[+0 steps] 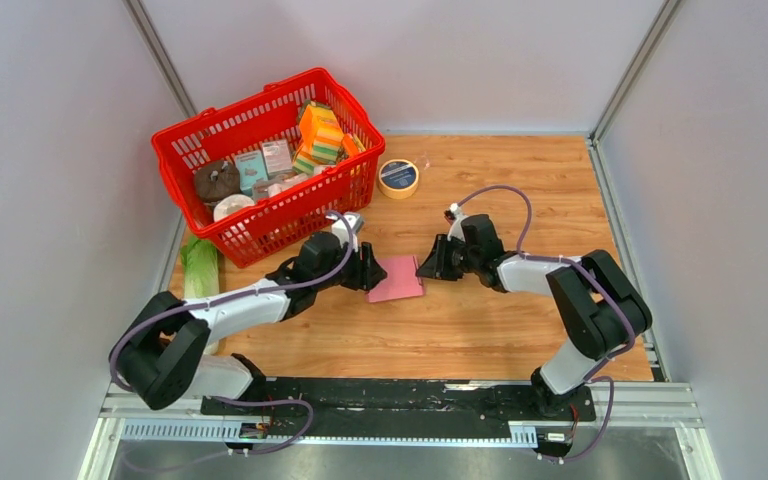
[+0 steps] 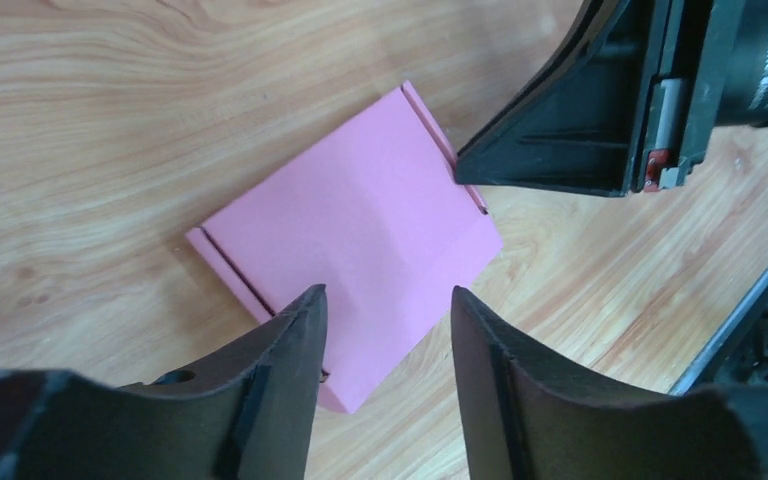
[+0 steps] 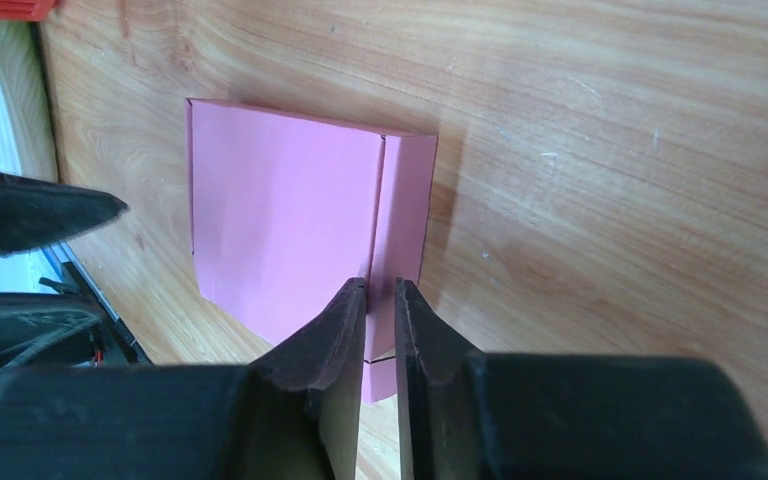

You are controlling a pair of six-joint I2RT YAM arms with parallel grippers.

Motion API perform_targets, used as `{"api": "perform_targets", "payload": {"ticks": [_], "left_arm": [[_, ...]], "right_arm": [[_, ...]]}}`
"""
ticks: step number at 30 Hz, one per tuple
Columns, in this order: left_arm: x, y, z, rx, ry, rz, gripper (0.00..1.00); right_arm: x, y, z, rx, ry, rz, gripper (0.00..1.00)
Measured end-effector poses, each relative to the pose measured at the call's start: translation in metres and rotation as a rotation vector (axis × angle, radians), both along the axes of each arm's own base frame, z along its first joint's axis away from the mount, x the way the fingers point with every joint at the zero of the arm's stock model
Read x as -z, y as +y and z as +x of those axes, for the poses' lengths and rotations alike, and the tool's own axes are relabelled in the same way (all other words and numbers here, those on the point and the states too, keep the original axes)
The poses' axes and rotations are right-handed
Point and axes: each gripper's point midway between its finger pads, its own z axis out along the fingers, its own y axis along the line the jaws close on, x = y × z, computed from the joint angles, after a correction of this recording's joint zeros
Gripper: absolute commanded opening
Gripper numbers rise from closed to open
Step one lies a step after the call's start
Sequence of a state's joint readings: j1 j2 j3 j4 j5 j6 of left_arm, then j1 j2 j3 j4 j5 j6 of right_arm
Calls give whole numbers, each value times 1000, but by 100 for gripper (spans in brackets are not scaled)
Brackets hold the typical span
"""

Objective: Fold the paper box

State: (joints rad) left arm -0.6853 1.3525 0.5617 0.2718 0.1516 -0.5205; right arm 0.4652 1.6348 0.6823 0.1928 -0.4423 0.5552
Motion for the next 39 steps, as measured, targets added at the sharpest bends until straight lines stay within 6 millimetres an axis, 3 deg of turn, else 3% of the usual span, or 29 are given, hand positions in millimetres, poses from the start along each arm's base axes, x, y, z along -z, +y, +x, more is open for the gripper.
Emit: {"api": "perform_targets", "payload": {"ticks": [6, 12, 21, 27, 34, 39], "left_arm": [[-16, 21, 8, -84, 1, -44, 72], [-6, 34, 10, -171, 94, -64, 74], [22, 18, 7, -187, 240, -134, 75], [27, 23, 6, -234, 260, -145, 76], [30, 10, 11, -234, 294, -215, 71], [32, -4, 16, -228, 330, -297, 61]], "right_arm": [[1, -7, 2, 2, 6, 45, 18], [2, -10, 3, 3, 14, 77, 18], [2, -10, 4, -10, 19, 110, 17], [2, -15, 5, 0, 18, 120, 16], [3, -17, 6, 3, 16, 133, 16], [3, -17, 6, 2, 11, 136, 17]]}}
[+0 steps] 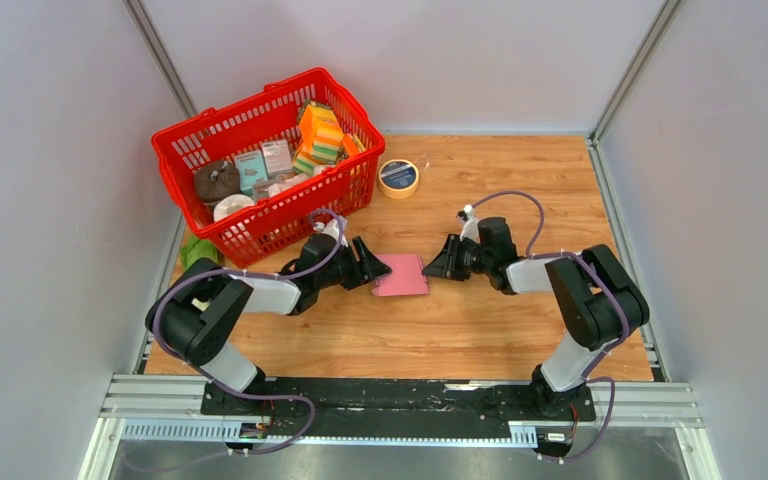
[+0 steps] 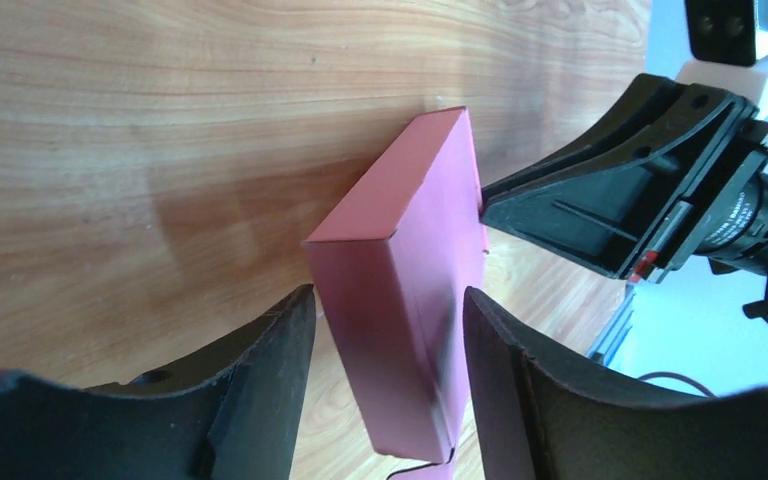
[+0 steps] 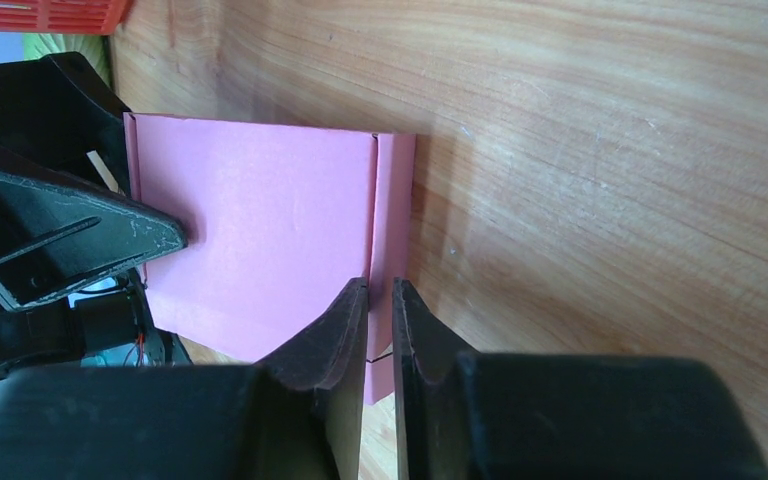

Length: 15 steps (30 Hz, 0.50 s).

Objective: Fold the paper box

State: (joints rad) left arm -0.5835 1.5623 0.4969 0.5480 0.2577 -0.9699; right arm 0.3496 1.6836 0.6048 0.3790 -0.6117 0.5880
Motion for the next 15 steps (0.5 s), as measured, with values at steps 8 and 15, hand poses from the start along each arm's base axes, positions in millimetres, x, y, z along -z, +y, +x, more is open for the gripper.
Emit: {"api": "perform_targets", "payload": {"ticks": [8, 15], "left_arm": [[-12, -9, 6, -39, 21, -98, 41], [-15, -10, -1, -63, 110, -143, 31]], "right_arm": [[3, -3, -1, 8, 10, -17, 32], [-17, -18, -1, 46, -17, -180, 85]]}}
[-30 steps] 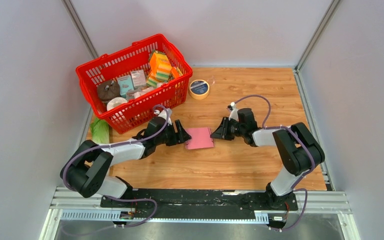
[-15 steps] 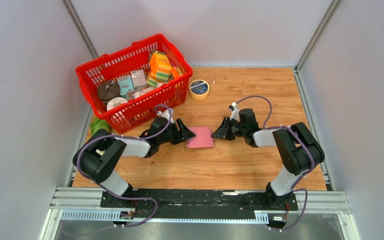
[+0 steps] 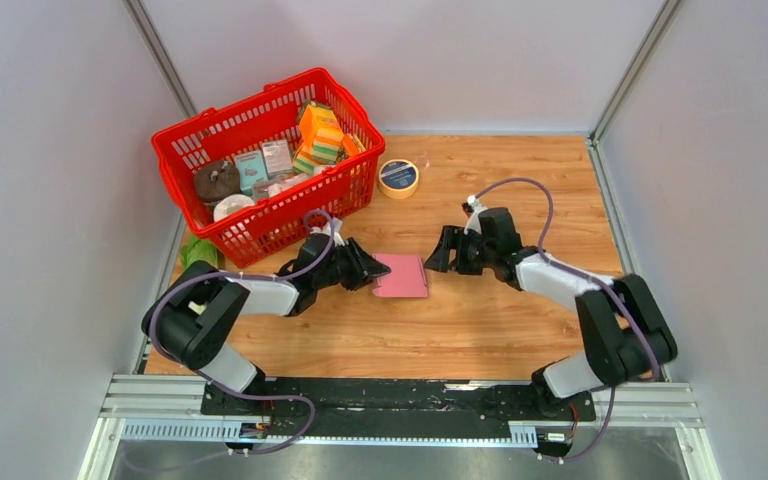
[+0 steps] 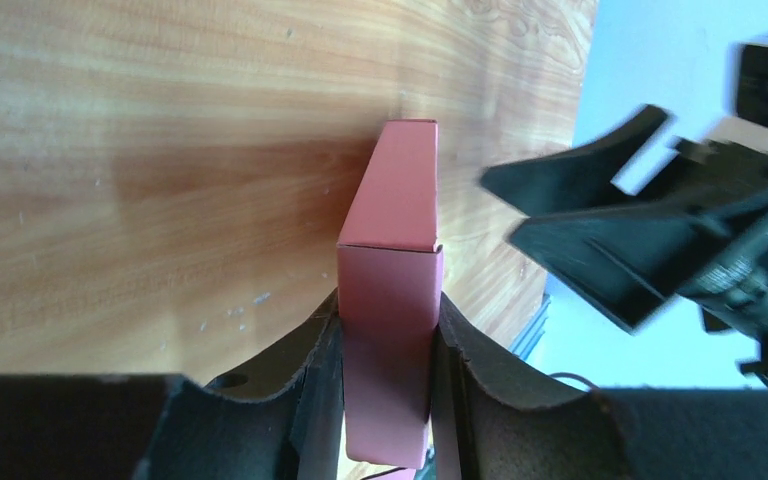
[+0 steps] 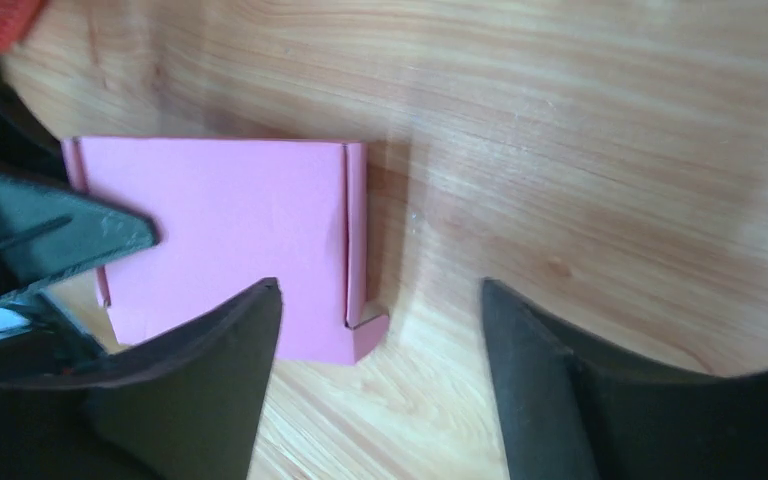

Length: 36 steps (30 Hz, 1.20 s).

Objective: Fold the paper box

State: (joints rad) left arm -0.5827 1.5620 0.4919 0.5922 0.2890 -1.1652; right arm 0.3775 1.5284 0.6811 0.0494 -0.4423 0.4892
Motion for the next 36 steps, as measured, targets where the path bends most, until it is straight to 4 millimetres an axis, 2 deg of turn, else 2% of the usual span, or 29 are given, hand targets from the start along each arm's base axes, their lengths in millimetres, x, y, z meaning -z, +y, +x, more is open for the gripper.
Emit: {"api": "perform_targets", "payload": {"ticks": [1, 2, 4, 7, 10, 12, 13, 15, 16, 19, 26, 30, 36], "left_arm": [[0, 1, -2, -2, 12, -3, 31], [1, 2, -5, -3, 34, -4, 31], [1, 4, -11, -2, 62, -6, 31], [-2, 11, -20, -4, 98, 2, 31], [-7, 20, -29, -7, 135, 8, 33], [-13, 29, -34, -24, 155, 0, 35], [-15, 34, -37, -33, 162, -7, 35], [-17, 43, -45, -49, 181, -26, 36], [-17, 46, -49, -52, 192, -35, 35], [-13, 55, -63, -58, 247, -63, 35], [-17, 58, -84, -59, 334, -163, 35], [-28, 57, -91, -52, 350, -222, 36], [-50, 55, -94, -42, 327, -289, 36]], "right_arm": [[-7, -2, 0, 7, -24, -27, 96], [-19, -5, -1, 10, -75, -78, 100], [-47, 1, -8, -18, -186, -141, 100], [-84, 30, -32, -141, -391, -210, 100], [-103, 67, -78, -329, -594, -267, 100], [-102, 84, -110, -449, -715, -306, 100], [-98, 86, -119, -484, -753, -332, 100], [-90, 85, -124, -521, -803, -398, 100], [-85, 83, -120, -528, -822, -447, 100], [-74, 90, -128, -591, -873, -521, 100], [-45, 110, -146, -722, -982, -676, 100], [-50, 118, -139, -687, -1058, -723, 98], [-70, 130, -129, -596, -1193, -765, 86]]}}
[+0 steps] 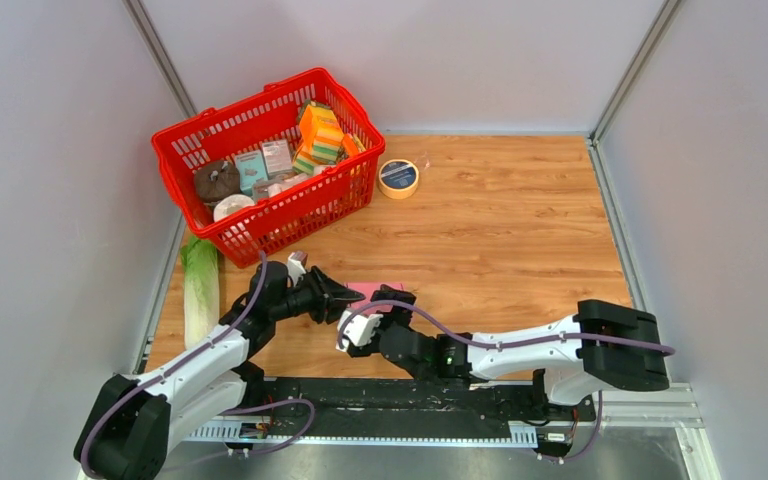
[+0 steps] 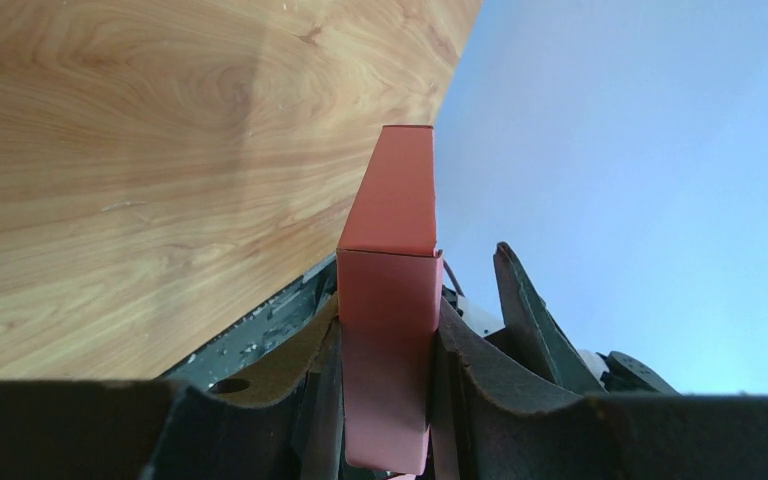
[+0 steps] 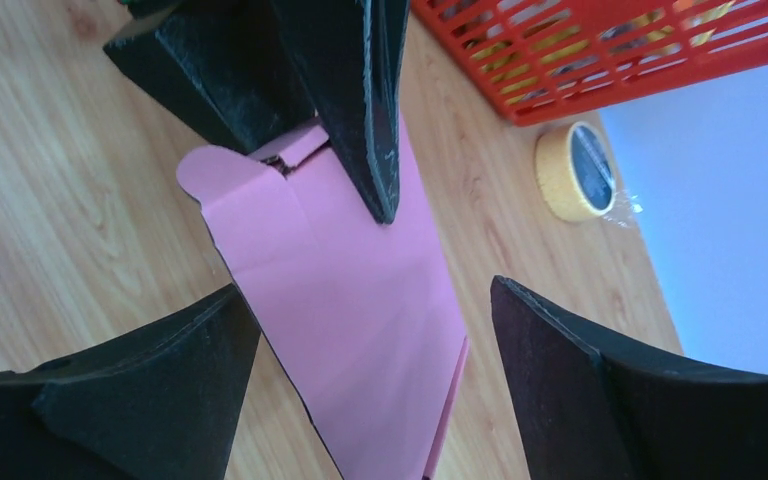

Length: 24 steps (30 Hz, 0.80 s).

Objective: Fold the paper box

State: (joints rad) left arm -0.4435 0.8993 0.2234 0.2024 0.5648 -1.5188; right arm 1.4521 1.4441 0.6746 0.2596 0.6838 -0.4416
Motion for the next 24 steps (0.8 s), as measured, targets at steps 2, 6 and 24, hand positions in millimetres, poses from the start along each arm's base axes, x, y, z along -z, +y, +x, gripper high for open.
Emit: {"api": "perform_targets", "payload": {"ticks": [2, 6, 24], "left_arm": [[-3, 0, -1, 1, -2, -8, 36], [-4, 0, -2, -1, 11, -17, 36], [-18, 3, -1, -19, -54, -20, 67]], "right_arm": [[-7, 3, 0, 2, -40, 17, 82], [-16, 3, -1, 8, -97, 41, 75], [-17, -3, -3, 24, -140, 47, 39]]}}
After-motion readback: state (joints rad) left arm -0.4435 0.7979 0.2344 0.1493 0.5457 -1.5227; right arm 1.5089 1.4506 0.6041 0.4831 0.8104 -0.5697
